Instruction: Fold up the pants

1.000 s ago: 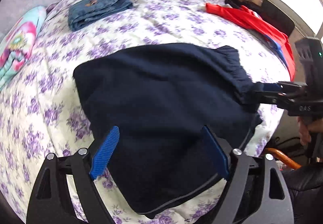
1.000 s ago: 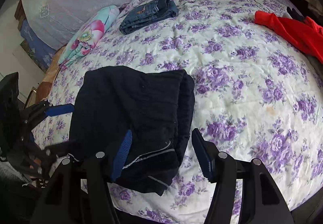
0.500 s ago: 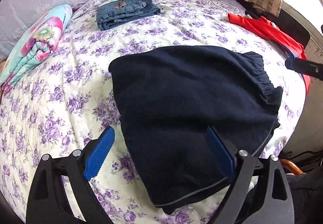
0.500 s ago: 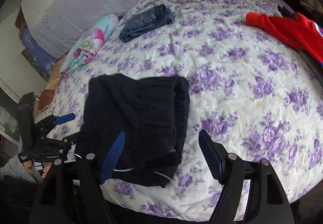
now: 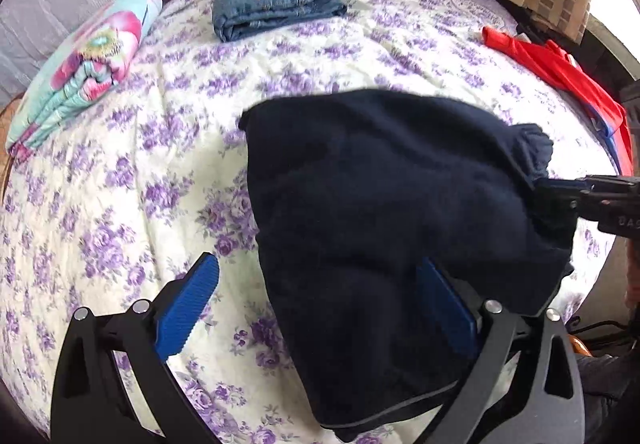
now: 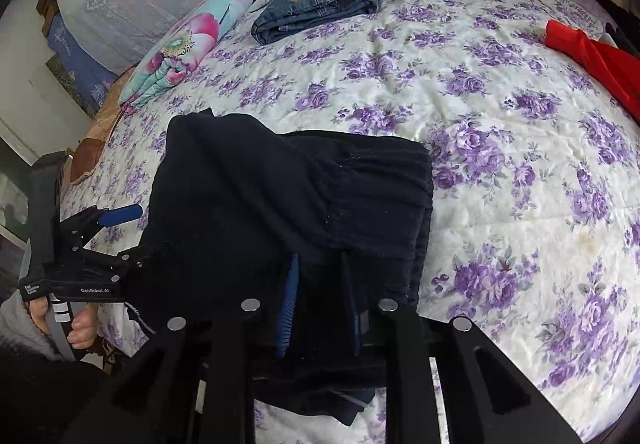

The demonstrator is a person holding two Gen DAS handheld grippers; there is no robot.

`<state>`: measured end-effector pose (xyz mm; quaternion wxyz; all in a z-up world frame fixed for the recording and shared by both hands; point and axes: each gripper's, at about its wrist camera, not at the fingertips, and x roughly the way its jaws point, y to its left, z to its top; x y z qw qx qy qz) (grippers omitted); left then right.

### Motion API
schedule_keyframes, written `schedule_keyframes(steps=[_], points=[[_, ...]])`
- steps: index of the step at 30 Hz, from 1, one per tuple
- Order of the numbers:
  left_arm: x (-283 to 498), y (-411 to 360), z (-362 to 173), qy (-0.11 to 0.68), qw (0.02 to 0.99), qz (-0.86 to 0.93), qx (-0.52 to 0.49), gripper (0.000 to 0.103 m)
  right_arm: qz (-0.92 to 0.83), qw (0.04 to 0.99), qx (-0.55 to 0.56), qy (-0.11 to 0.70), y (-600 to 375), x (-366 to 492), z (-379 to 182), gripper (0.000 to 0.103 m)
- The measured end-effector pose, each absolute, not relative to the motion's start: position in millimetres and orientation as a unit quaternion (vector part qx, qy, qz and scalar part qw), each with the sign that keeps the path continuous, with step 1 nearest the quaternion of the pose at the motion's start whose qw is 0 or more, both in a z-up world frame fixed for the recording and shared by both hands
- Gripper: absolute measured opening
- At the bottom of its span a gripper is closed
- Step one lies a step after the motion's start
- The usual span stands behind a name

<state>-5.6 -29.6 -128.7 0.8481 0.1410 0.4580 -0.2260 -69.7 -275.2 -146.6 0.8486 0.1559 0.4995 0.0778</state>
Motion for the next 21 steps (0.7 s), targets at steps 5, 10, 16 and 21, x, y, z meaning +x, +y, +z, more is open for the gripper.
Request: schedule_keyframes(steps=[5, 10, 16, 21], points=[[-9, -34, -79, 0.403, 0.875, -0.221, 0.148, 0.097, 0.085, 0.839, 0.173, 0.509, -274, -69, -141, 0.031], [-1, -29, -55, 0.389, 0.888, -0.201, 0.139, 0.097, 0.099, 0.858, 0.143, 0.483, -261, -74, -109, 0.045], [2, -19, -38, 0.376, 0.899, -0.180, 0.132, 0.097, 0.095, 0.870, 0.123, 0.468, -254, -58, -94, 0.063], [4, -15, -32, 0.368, 0.905, -0.169, 0.131, 0.097, 0.085, 0.856, 0.130, 0.493, -254, -50, -117, 0.069]])
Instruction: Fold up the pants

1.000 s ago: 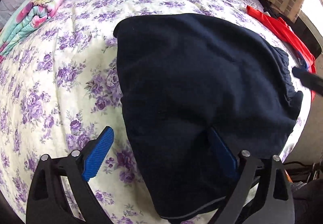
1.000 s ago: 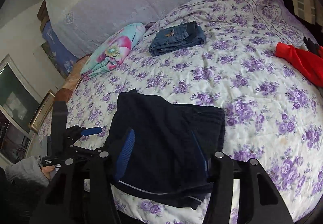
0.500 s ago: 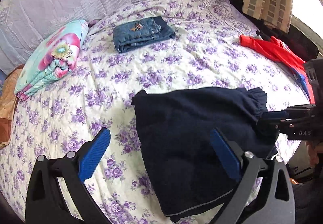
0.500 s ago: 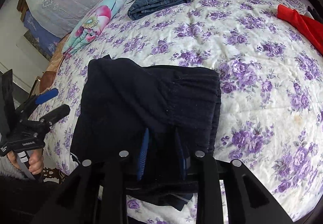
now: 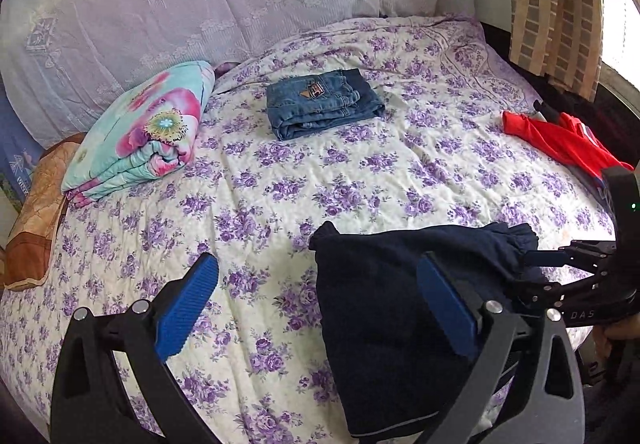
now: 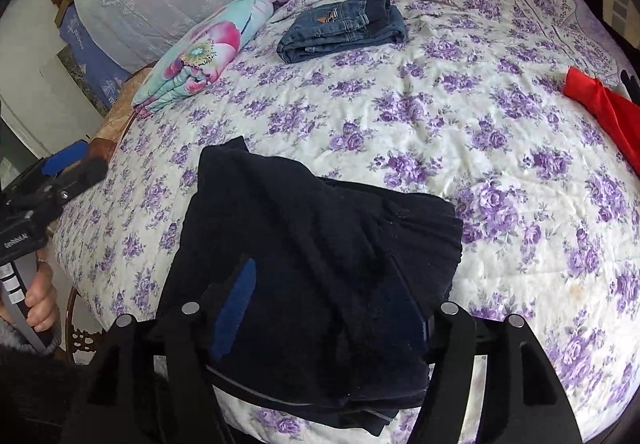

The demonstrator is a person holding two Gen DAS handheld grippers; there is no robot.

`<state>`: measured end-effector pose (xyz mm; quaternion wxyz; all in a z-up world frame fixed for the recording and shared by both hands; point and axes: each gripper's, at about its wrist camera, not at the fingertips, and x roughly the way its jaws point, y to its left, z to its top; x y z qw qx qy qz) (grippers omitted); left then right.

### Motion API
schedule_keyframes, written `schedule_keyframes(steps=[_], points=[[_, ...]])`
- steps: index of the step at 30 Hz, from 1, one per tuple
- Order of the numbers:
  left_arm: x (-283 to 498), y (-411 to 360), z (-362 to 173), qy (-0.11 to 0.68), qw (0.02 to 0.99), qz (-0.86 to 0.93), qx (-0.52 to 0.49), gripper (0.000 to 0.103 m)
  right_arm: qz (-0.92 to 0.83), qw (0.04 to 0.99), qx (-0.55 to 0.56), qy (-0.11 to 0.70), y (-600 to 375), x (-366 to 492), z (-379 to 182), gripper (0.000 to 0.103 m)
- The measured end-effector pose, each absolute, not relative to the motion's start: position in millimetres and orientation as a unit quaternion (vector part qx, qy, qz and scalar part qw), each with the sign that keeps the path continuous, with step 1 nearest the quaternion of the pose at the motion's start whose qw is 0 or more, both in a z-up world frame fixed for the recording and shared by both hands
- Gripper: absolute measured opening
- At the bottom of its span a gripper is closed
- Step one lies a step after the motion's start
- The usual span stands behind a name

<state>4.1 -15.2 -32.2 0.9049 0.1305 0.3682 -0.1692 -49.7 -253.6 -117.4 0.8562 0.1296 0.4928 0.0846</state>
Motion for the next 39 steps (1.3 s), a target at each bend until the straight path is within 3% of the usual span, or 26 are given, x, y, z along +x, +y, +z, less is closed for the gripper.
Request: schedule_keyframes(steps=[7, 23, 26, 30, 33, 39], points=[[11, -13, -36, 0.378, 0.904, -0.157, 0.126, 0.097, 0.100, 0.853, 0.114, 0.500, -249, -44, -126, 0.080], [21, -29, -58, 0.415, 0.885, -0.159, 0.137, 0.098, 0.096, 0.872, 0.178, 0.446, -298, -57, -87, 0.084], [36, -13, -100, 0.479, 0.856, -0.176, 0.080, 0.098, 0.084, 0.864, 0.203, 0.453, -318, -61, -99, 0.092], [46, 12, -172, 0.578, 0.795, -0.182, -0.030, 0.097, 0.103, 0.814, 0.304, 0.485, -356, -55, -141, 0.094], [37, 18, -191, 0.589, 0.783, -0.184, -0.079, 0.098, 0.138, 0.769, 0.371, 0.501, -368, -43, -170, 0.094], [28, 18, -198, 0.595, 0.774, -0.175, -0.130, 0.098, 0.212, 0.737, 0.367, 0.527, -356, -16, -191, 0.094]])
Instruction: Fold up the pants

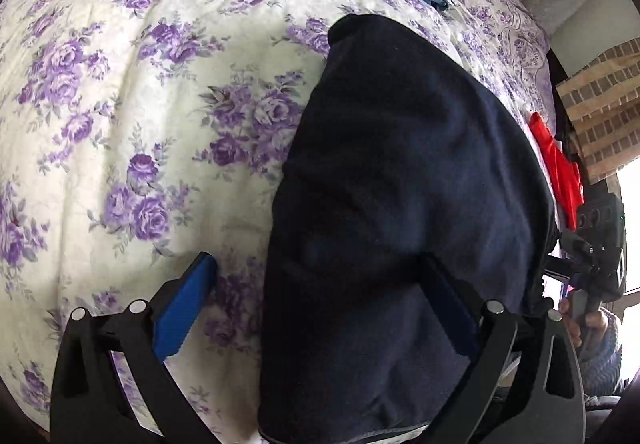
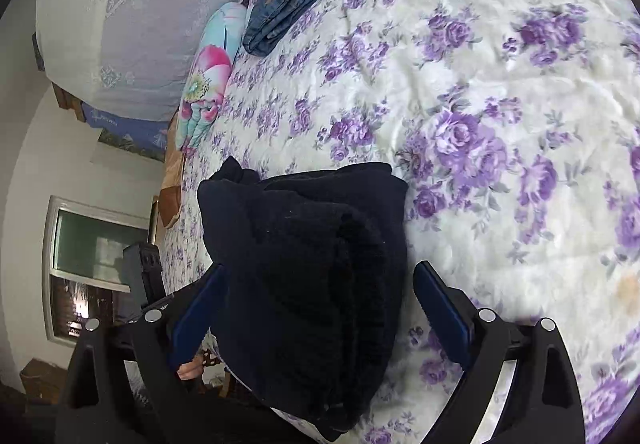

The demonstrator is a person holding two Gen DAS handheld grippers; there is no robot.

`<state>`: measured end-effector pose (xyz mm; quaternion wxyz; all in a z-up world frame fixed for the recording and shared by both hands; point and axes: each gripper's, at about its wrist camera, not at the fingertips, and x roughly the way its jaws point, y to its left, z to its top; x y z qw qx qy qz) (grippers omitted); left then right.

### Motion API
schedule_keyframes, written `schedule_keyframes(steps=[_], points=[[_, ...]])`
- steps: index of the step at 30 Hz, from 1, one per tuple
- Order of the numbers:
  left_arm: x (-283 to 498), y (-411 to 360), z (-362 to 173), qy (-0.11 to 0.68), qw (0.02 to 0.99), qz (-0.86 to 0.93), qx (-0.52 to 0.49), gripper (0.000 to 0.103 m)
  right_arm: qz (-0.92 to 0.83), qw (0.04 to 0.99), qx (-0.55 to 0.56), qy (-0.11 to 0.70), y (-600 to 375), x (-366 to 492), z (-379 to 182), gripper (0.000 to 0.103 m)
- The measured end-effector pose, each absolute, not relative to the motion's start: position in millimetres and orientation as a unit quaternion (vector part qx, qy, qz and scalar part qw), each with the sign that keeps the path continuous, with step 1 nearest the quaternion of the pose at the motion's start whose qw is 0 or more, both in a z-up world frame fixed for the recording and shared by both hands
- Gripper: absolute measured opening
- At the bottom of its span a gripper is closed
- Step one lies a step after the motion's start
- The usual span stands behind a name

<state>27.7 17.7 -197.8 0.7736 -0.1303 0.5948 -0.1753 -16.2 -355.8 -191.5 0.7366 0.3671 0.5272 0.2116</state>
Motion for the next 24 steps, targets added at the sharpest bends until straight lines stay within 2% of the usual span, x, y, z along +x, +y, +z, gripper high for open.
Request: schedule_keyframes(steps=[7, 8, 9, 10, 11, 12, 14, 15, 19, 22, 24], points=[[32, 18, -199, 0.592, 0.776, -0.178, -0.125, 0.098, 0.253, 0.745, 0.324, 0.525, -337, 1, -199, 0.095], [32, 18, -197, 0.588, 0.777, -0.184, -0.125, 0.093, 0.253, 0.748, 0.321, 0.523, -334, 1, -198, 0.093], [32, 17, -195, 0.584, 0.778, -0.194, -0.125, 0.089, 0.251, 0.751, 0.320, 0.521, -334, 2, -197, 0.086], [33, 16, -192, 0.580, 0.778, -0.206, -0.124, 0.078, 0.248, 0.753, 0.320, 0.519, -334, 2, -196, 0.082], [34, 15, -189, 0.577, 0.779, -0.214, -0.120, 0.073, 0.247, 0.754, 0.321, 0.517, -335, 1, -195, 0.077], [35, 13, -187, 0.577, 0.780, -0.218, -0.110, 0.072, 0.244, 0.756, 0.320, 0.516, -337, -1, -193, 0.070], [36, 14, -188, 0.577, 0.777, -0.228, -0.106, 0.070, 0.236, 0.760, 0.313, 0.518, -337, -6, -187, 0.063], [37, 17, -190, 0.579, 0.773, -0.233, -0.115, 0.069, 0.235, 0.763, 0.309, 0.517, -335, -7, -182, 0.061], [33, 30, -174, 0.573, 0.776, -0.230, -0.128, 0.043, 0.232, 0.769, 0.290, 0.520, -329, -5, -165, 0.055], [29, 30, -156, 0.564, 0.786, -0.224, -0.118, 0.035, 0.232, 0.771, 0.287, 0.518, -327, -4, -153, 0.052], [28, 31, -147, 0.560, 0.785, -0.232, -0.125, 0.024, 0.235, 0.774, 0.282, 0.516, -324, -3, -144, 0.051]])
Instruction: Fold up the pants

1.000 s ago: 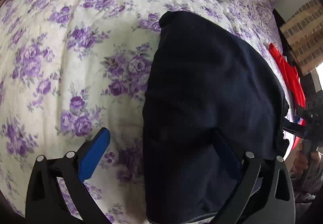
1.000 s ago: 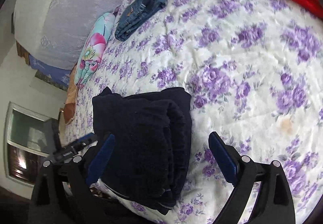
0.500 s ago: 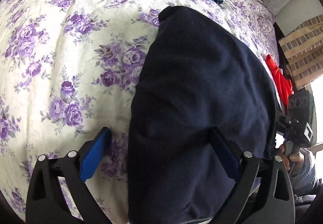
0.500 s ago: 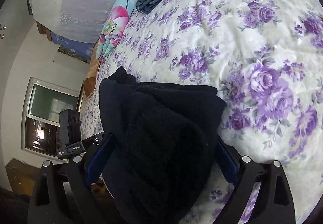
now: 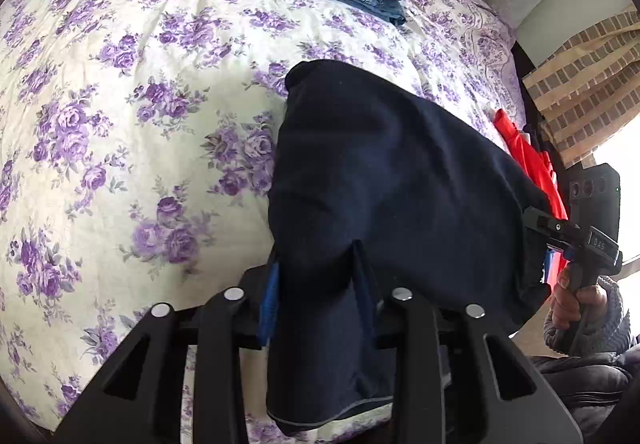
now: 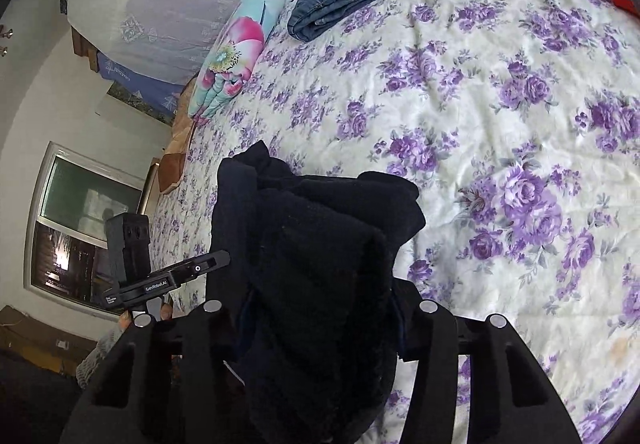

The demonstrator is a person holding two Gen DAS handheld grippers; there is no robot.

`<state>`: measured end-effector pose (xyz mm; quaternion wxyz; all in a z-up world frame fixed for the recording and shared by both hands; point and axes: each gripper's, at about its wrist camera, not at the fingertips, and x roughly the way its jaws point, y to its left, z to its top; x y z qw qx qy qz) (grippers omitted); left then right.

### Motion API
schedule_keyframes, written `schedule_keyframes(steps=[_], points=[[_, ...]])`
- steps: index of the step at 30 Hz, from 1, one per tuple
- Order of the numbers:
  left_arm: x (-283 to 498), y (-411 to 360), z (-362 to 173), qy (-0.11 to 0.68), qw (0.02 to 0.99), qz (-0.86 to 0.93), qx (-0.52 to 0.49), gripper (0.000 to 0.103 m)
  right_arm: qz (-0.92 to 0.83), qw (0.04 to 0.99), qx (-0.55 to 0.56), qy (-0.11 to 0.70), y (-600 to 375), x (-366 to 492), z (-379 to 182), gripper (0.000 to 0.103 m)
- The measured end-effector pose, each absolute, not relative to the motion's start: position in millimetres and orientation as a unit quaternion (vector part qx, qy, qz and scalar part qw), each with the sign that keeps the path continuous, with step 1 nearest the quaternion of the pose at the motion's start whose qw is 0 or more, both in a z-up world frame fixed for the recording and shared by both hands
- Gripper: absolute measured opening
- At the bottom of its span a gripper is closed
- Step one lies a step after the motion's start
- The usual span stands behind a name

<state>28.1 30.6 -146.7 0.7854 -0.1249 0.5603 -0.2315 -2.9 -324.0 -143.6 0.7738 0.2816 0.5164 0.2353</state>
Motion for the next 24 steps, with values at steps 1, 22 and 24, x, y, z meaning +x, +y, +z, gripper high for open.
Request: schedule_keyframes(steps=[1, 22, 24], points=[[27, 31, -140, 0.556, 0.788, -0.234, -0.125, 0.023, 0.236, 0.775, 0.279, 0.515, -323, -2, -139, 0.051], [357, -34, -33, 0.444, 0.866, -0.218, -0.077, 0.022, 0.242, 0.852, 0.241, 0.397, -372, 294, -26, 0.049], [397, -38, -38, 0.449, 0.865, -0.211, -0.077, 0.022, 0.235, 0.852, 0.247, 0.397, -374, 343, -26, 0.049]])
